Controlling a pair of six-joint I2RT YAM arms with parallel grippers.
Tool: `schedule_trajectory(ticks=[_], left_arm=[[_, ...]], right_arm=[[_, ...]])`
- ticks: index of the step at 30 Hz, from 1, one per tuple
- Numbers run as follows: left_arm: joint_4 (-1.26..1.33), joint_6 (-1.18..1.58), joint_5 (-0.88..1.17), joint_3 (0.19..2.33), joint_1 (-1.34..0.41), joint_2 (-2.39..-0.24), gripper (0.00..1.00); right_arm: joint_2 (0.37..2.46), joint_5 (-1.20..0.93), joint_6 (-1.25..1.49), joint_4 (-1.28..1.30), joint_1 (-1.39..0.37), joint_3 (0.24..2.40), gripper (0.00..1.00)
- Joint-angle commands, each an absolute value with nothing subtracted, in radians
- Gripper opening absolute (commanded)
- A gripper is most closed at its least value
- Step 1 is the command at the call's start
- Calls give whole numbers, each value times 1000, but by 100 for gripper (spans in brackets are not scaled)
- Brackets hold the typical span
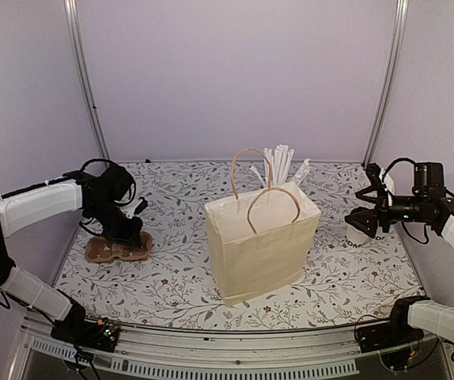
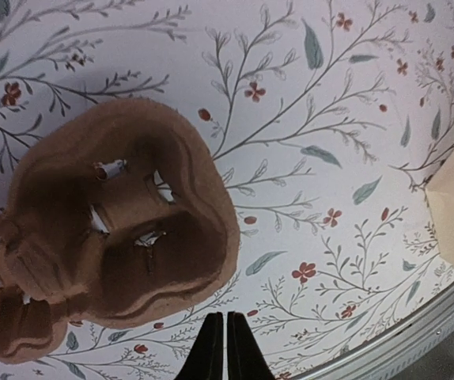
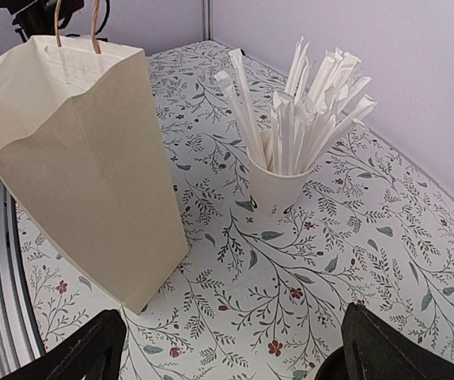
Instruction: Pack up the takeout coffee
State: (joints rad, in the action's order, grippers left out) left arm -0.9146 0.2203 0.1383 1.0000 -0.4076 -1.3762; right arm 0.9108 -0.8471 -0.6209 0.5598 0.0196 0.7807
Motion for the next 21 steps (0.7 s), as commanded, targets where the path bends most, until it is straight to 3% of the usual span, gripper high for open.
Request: schedule_trajectory(ticks=[1, 12, 21], left_arm=[[-871, 264, 226, 927, -424, -1455, 5], [-823, 306, 79, 1043, -478, -1689, 7], [-855, 220, -133, 1400, -492, -1956, 13]], right_arm=[[902, -847, -622, 557, 15, 769, 99], [907, -852, -640, 570, 15, 772, 99], [907, -840, -637, 566, 16, 770, 99]])
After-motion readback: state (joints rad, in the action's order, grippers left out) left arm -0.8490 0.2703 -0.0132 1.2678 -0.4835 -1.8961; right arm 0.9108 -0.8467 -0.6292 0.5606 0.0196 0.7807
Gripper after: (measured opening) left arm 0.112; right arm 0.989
